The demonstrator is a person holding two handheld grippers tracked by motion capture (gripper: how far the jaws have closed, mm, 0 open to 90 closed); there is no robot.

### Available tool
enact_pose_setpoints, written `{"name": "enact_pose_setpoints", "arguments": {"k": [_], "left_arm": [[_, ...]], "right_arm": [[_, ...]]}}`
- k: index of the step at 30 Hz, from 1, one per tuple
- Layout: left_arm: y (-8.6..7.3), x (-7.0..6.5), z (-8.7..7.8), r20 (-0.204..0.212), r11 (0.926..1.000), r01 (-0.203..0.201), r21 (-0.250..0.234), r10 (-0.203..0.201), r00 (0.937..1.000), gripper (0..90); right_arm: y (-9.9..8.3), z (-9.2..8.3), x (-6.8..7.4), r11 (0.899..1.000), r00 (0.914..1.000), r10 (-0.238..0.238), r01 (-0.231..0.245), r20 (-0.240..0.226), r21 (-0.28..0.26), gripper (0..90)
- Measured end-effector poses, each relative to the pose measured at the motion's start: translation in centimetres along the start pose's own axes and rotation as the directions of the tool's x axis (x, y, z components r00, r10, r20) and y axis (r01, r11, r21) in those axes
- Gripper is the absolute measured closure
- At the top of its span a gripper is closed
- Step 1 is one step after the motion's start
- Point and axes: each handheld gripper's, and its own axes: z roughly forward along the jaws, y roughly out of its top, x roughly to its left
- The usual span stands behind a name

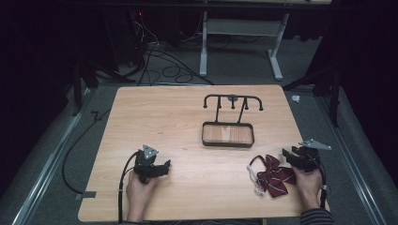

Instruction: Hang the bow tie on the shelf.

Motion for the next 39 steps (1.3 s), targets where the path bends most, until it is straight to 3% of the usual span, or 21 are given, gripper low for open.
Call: {"name": "enact_pose_setpoints", "arguments": {"k": [15,25,39], "left_arm": [[0.0,0.0,0.0,0.000,1.0000,0.000,0.000,0.000,1.0000,20.8],[0.0,0.0,0.0,0.000,1.0000,0.000,0.000,0.000,1.0000,20.9],[0.0,0.0,0.0,0.000,1.0000,0.000,0.000,0.000,1.0000,20.8]], "right_arm": [[-0.1,-1.9,0.5,0.999,0.9966,-0.003,-0.001,-0.083,-0.040,59.7],[-0.1,-3.0,1.9,0.998,0.9889,-0.036,0.028,-0.144,-0.060,63.5],[0.6,-2.8,3.8,0.995,0.9746,-0.088,0.077,-0.206,-0.061,65.6]]}}
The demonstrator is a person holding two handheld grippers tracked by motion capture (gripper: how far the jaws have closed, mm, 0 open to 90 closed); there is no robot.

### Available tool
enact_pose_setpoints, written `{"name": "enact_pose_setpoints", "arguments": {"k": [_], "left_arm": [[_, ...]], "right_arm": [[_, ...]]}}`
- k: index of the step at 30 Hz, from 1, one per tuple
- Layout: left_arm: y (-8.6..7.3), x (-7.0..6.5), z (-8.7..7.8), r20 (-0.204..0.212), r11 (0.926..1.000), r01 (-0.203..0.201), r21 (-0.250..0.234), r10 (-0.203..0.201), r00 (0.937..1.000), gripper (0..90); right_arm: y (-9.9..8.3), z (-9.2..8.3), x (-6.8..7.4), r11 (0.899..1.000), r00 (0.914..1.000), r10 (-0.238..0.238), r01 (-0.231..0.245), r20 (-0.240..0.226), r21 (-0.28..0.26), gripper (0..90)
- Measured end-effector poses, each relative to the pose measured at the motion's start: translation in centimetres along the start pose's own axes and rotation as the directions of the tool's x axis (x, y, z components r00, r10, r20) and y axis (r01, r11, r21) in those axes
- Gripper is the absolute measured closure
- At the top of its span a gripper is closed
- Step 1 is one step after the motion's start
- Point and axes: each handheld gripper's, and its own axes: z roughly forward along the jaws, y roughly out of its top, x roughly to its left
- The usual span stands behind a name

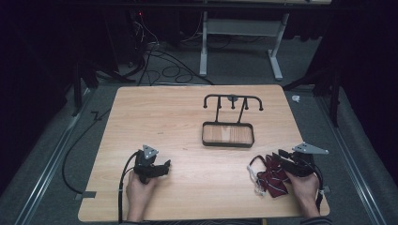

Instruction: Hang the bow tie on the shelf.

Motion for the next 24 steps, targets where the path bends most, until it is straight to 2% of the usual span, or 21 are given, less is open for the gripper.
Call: {"name": "enact_pose_setpoints", "arguments": {"k": [10,18,24], "left_arm": [[0.0,0.0,0.0,0.000,1.0000,0.000,0.000,0.000,1.0000,20.9],[0.0,0.0,0.0,0.000,1.0000,0.000,0.000,0.000,1.0000,20.8],[0.0,0.0,0.0,-0.001,1.0000,0.000,-0.003,0.000,1.0000,20.8]], "right_arm": [[0.7,1.5,1.5,0.999,0.9982,-0.038,0.040,-0.046,0.038,66.8],[1.0,2.8,2.2,0.995,0.9962,-0.060,0.064,-0.063,0.072,68.8],[0.9,3.9,2.4,0.990,0.9954,-0.072,0.079,-0.063,0.119,70.2]]}}
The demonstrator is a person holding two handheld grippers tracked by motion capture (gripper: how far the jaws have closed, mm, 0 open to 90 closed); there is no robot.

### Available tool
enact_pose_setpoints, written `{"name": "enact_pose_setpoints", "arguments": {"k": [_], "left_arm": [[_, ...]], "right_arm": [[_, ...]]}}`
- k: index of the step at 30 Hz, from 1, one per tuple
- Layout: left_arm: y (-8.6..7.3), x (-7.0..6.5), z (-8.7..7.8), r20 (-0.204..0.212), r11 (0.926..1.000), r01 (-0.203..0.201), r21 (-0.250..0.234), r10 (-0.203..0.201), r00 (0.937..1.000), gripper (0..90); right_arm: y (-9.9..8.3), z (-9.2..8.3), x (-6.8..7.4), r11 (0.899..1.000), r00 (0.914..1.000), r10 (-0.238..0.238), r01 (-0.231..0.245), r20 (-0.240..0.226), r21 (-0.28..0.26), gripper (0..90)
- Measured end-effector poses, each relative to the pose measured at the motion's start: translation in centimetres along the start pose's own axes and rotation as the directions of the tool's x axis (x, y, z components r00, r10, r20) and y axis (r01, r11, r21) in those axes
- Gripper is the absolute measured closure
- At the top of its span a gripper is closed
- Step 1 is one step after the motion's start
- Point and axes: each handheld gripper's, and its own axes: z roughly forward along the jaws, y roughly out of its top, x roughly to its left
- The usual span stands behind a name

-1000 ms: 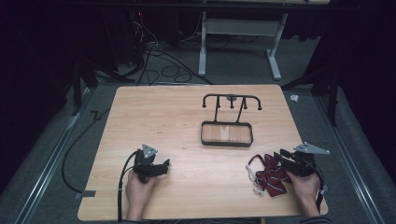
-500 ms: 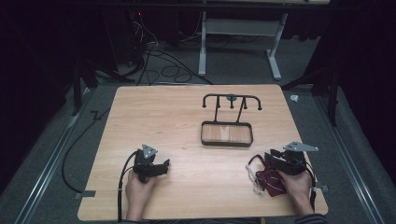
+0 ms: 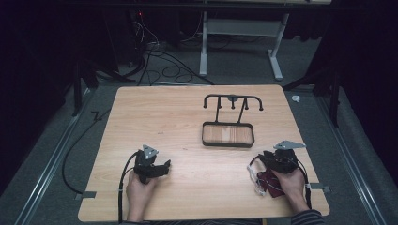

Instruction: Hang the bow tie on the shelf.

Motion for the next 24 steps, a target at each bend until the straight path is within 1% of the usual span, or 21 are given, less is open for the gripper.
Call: {"name": "enact_pose_setpoints", "arguments": {"k": [6,10,20,21,24], "left_arm": [[0.00,0.00,0.00,0.000,1.0000,0.000,0.000,0.000,1.0000,20.8],[0.00,-0.01,0.00,-0.001,1.0000,0.000,0.000,0.000,1.0000,20.9],[0.01,-0.01,-0.02,0.000,1.0000,0.001,0.003,-0.001,1.0000,20.9],[0.00,-0.02,-0.02,-0.001,1.0000,0.001,0.002,-0.001,1.0000,20.9],[0.00,-0.02,-0.01,-0.001,1.0000,0.001,0.000,-0.001,1.0000,20.9]], "right_arm": [[-0.03,0.56,0.05,0.999,0.9999,-0.016,0.016,-0.001,0.033,73.9],[-0.05,0.81,0.23,0.999,0.9998,-0.021,0.021,-0.003,0.038,77.5],[0.08,0.91,0.67,0.996,0.9964,-0.081,0.080,0.023,0.048,86.9],[0.10,0.91,0.69,0.994,0.9952,-0.096,0.094,0.023,0.050,87.7],[0.12,0.93,0.78,0.993,0.9943,-0.105,0.104,0.022,0.051,89.6]]}}
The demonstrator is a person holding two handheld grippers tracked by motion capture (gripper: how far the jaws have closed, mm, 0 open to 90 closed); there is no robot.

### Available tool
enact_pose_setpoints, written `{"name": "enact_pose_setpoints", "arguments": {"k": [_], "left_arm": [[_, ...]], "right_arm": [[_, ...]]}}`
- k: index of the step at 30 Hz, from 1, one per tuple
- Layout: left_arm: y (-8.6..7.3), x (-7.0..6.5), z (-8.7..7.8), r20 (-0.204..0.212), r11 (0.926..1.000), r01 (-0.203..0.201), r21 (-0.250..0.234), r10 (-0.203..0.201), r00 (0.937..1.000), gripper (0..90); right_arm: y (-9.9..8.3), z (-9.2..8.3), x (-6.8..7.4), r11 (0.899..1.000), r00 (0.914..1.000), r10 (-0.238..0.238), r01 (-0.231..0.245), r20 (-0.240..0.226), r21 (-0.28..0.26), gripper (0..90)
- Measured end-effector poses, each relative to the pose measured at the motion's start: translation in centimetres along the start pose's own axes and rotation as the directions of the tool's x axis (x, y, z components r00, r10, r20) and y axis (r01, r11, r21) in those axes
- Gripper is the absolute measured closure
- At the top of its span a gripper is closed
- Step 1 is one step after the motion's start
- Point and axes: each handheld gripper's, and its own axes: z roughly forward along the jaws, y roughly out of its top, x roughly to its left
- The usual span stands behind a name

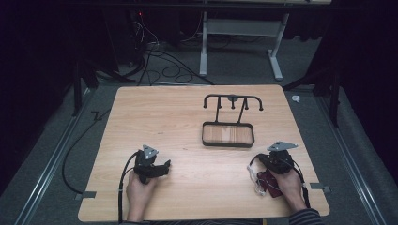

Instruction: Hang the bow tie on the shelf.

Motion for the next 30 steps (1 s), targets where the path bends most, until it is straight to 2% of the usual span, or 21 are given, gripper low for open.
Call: {"name": "enact_pose_setpoints", "arguments": {"k": [8,12,20,30], "left_arm": [[0.0,0.0,0.0,0.000,1.0000,0.000,0.000,0.000,1.0000,20.8],[0.0,0.0,0.0,0.000,1.0000,0.000,0.000,0.000,1.0000,20.8],[0.0,0.0,0.0,0.000,1.0000,0.001,0.000,-0.001,1.0000,20.9],[0.0,0.0,0.0,0.000,1.0000,0.000,0.000,0.000,1.0000,20.8]], "right_arm": [[0.0,0.0,0.1,1.000,1.0000,0.000,0.000,0.003,0.001,90.0],[0.1,-0.5,0.1,1.000,0.9999,0.010,-0.010,-0.004,-0.021,90.0],[1.4,-2.6,0.5,0.995,0.9999,-0.013,0.013,-0.005,-0.094,90.0],[2.9,-5.8,1.1,0.981,0.9986,-0.052,0.052,0.009,-0.185,90.0]]}}
